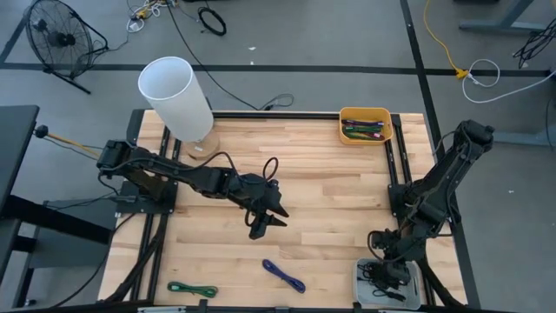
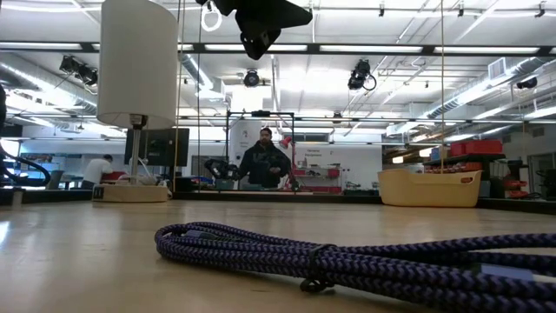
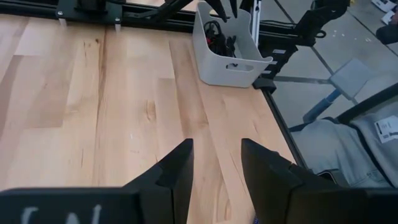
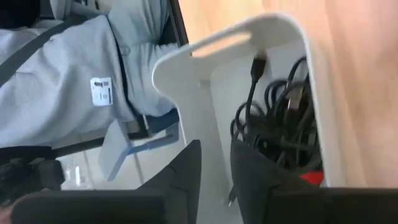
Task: Pick & Place USB Port
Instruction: Put the black and green USB cable into the yellow bin
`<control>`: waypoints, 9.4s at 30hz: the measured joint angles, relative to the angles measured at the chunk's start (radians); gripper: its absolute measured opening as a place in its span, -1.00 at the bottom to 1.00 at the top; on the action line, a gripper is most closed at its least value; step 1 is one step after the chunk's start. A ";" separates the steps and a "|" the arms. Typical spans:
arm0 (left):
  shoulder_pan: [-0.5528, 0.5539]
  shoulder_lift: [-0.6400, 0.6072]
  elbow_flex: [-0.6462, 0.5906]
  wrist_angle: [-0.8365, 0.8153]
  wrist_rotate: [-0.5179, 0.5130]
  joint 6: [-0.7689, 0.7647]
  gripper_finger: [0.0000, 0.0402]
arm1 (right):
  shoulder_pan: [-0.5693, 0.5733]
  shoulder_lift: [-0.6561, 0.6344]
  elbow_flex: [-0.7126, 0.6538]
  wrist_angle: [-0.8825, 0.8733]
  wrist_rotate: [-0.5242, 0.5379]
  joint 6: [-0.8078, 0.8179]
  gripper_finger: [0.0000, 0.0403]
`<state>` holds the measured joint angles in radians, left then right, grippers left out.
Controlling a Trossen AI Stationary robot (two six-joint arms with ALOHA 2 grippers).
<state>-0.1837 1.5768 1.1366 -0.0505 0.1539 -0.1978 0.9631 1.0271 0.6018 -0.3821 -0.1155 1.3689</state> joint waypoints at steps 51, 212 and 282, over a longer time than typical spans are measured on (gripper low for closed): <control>-0.845 0.096 0.000 -0.656 -0.203 -1.170 -0.43 | -0.295 0.000 0.000 0.589 0.396 -1.068 -0.60; 0.077 0.164 0.377 -0.259 -0.047 0.262 -0.59 | -0.435 0.010 0.001 0.525 0.812 -1.199 -0.92; 0.044 0.142 0.376 -0.459 -0.055 0.182 -0.51 | -1.658 0.096 0.000 0.136 0.881 -1.689 -0.64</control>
<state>-0.1398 1.7191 1.5127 -0.5098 0.0986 -0.0154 -0.6954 1.1233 0.6018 -0.2458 0.7657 -0.3198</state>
